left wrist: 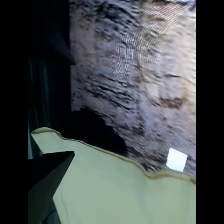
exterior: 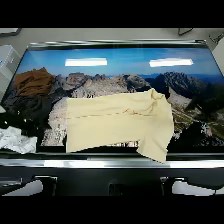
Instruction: Fold the clothes and pants, and hang the long-sleeved shirts on hangers.
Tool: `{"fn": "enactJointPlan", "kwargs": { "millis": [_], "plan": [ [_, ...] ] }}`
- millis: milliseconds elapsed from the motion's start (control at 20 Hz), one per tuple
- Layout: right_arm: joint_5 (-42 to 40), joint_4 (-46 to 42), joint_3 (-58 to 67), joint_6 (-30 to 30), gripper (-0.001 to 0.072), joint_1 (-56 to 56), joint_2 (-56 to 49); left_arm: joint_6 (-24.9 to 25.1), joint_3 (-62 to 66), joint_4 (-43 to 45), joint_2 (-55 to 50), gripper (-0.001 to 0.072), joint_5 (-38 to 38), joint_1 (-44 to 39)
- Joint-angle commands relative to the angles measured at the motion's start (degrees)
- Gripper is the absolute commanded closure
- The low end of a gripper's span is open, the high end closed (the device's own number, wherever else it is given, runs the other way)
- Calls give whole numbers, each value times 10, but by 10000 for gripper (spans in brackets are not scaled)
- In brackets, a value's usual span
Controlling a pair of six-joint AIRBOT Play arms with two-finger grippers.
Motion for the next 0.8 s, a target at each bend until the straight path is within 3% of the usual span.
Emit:
{"fn": "enactJointPlan", "kwargs": {
  "millis": [0,100,150,500,700,750],
  "plan": [
    [42,-63,-95,-29,113,-61,48,58,-159,-62,43,145,10,37],
    [33,-58,-136,-45,113,-61,62,102,-224,-136,42,149,43,27],
    [33,-51,-146,-45,113,-61,63,111,-240,-157,42,219,56,19],
    [26,-17,-157,-59,113,-61,63,100,-252,-165,27,232,66,-52],
    [12,-17,-157,-60,122,-61,63,85,-252,-165,22,349,70,-72],
    [5,-17,-157,-62,183,-61,63,82,-252,-165,22,414,76,-77]
  ]
}}
